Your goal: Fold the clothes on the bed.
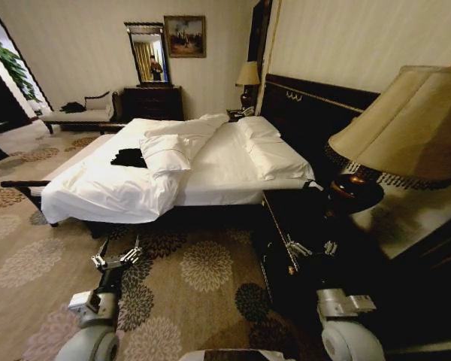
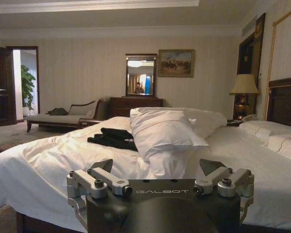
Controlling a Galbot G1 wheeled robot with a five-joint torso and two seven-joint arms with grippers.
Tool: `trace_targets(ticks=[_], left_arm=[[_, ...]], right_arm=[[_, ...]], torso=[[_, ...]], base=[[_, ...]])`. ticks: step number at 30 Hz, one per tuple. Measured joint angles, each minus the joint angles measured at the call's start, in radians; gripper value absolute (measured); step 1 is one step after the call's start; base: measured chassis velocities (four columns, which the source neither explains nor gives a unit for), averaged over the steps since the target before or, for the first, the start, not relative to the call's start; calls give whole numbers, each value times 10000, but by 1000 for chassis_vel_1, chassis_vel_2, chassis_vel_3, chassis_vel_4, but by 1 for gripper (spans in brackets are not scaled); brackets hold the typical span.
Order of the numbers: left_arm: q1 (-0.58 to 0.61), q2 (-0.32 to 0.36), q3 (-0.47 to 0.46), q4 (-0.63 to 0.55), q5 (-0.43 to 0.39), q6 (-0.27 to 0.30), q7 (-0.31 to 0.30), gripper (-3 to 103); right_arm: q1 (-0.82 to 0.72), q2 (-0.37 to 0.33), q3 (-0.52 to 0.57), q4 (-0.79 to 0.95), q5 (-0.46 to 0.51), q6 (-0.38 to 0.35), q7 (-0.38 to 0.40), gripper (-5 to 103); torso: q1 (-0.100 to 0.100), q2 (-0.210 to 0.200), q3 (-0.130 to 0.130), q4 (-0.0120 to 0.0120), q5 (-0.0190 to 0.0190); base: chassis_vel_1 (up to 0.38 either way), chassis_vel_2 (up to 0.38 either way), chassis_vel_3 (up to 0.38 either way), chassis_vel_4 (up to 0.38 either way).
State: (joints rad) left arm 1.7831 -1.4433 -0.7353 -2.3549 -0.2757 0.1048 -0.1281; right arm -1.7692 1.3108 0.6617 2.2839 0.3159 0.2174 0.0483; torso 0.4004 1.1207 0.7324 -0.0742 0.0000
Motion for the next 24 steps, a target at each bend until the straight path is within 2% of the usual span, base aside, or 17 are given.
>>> trace_targets(ticks=[8,14,18,24], left_arm=[[-107,117,85,0,-63,23,-143,100],[-215,136,316,5,-333,85,-230,100],[-309,316,222,34,-404,140,-267,100],[-214,334,199,-117,-551,104,-127,100]], right_arm=[[-157,306,-74,-94,237,-72,31,100],[-264,313,-52,-307,-237,-17,-142,100],[-284,351,-121,-184,389,-144,-160,100],[-298,186,9,-110,424,-218,-234,100]], torso=[[0,0,0,-1,0],[0,-1,0,-1,1],[0,-1,0,-1,-1],[0,-1,0,0,0]], base=[[0,0,0,0],[0,0,0,0],[0,0,0,0],[0,0,0,0]])
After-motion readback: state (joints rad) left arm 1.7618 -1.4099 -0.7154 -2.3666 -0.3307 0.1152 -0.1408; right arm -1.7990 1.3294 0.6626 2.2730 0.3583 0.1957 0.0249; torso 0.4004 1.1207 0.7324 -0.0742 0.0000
